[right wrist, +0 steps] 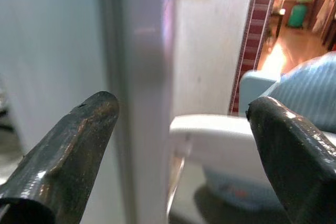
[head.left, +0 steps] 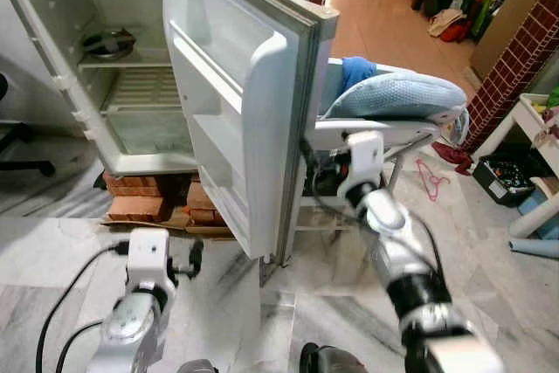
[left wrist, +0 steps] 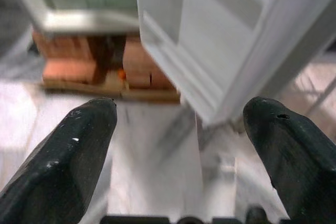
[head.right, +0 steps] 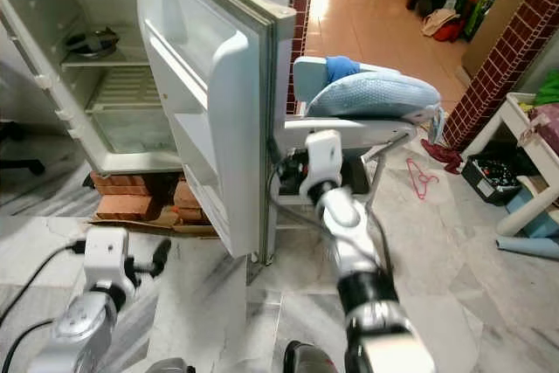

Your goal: Restocking fridge

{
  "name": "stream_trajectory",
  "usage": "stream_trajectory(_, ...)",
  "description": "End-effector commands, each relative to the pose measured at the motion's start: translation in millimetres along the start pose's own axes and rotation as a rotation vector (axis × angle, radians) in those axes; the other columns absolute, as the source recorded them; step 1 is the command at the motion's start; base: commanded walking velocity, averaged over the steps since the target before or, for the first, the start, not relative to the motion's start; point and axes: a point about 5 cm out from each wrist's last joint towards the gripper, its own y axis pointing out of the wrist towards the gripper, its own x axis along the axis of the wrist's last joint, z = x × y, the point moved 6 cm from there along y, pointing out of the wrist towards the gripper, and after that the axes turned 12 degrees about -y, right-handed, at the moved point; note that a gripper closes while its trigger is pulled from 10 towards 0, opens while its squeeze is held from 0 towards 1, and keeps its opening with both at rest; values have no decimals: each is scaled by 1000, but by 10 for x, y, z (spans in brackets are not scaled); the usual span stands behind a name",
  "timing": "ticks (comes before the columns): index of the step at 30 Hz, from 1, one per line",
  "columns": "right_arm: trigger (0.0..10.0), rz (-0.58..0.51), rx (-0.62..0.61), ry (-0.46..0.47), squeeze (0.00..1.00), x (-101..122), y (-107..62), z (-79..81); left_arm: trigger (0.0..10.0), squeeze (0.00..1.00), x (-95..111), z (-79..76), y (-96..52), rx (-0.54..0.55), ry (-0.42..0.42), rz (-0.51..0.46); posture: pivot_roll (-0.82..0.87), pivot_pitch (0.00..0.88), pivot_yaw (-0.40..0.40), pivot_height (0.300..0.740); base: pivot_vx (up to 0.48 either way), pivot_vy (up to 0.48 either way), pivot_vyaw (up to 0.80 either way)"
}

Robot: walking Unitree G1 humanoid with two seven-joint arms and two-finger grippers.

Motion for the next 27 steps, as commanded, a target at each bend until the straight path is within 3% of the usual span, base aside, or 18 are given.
stream_trajectory(1, 10000, -3, -5, 34, 0, 100, 145, -47, 10000, 0, 75, -48, 5, -23, 14, -7, 180, 47, -30, 740, 0, 0, 0)
stream_trajectory(4, 10000, 30, -32, 17, 0, 187, 316, -70, 10000, 0, 113, -93, 32, -28, 73, -22, 195, 45, -40, 740, 0, 0, 0)
stream_trajectory(7, 10000, 13, -11, 74, 0, 279, 391, -9, 10000, 0, 124, -123, 24, -38, 79, -29, 202, 46, -44, 740, 0, 0, 0)
stream_trajectory(8, 10000, -25, 61, 109, 0, 368, 423, 102, 10000, 0, 120, -116, 5, -31, 66, -25, 207, 49, -47, 740, 0, 0, 0)
stream_trajectory(10, 10000, -41, 90, 125, 0, 398, 428, 139, 10000, 0, 119, -113, -3, -28, 61, -23, 211, 51, -49, 740, 0, 0, 0)
stream_trajectory(11, 10000, -53, 163, 187, 0, 424, 430, 233, 10000, 0, 112, -108, -18, -26, 53, -15, 211, 56, -49, 740, 0, 0, 0)
stream_trajectory(13, 10000, -82, 366, 364, 0, 505, 386, 483, 10000, 0, 103, -104, -33, -26, 45, -5, 210, 57, -49, 740, 0, 0, 0)
stream_trajectory(15, 10000, -161, 547, 459, 0, 680, 261, 669, 10000, 0, 91, -109, -40, -30, 44, 1, 203, 61, -46, 740, 0, 0, 0)
stream_trajectory(17, 10000, -199, 668, 505, 0, 790, 136, 796, 10000, 0, 77, -113, -43, -35, 44, 5, 196, 63, -44, 740, 0, 0, 0)
stream_trajectory(18, 10000, -199, 668, 505, 0, 790, 136, 796, 10000, 0, 77, -113, -43, -35, 44, 5, 196, 63, -44, 740, 0, 0, 0)
stream_trajectory(19, 10000, -216, 798, 553, 0, 879, -29, 947, 10000, 0, 61, -122, -39, -43, 44, 14, 194, 67, -42, 740, 0, 0, 0)
stream_trajectory(20, 10000, -216, 798, 553, 0, 879, -29, 947, 10000, 0, 61, -122, -39, -43, 44, 14, 194, 67, -42, 740, 0, 0, 0)
stream_trajectory(22, 10000, -226, 926, 622, 0, 962, -221, 1085, 10000, 0, 48, -130, -44, -50, 43, 23, 192, 72, -39, 740, 0, 0, 0)
stream_trajectory(24, 10000, -215, 916, 597, 0, 915, -221, 1092, 10000, 0, 44, -132, -53, -51, 43, 28, 193, 74, -38, 740, 0, 0, 0)
stream_trajectory(26, 10000, -158, 828, 522, 0, 730, -123, 1048, 10000, 0, 37, -130, -61, -51, 41, 32, 193, 76, -38, 740, 0, 0, 0)
stream_trajectory(27, 10000, -113, 755, 433, 0, 573, -58, 992, 10000, 0, 34, -130, -65, -51, 41, 34, 194, 78, -38, 740, 0, 0, 0)
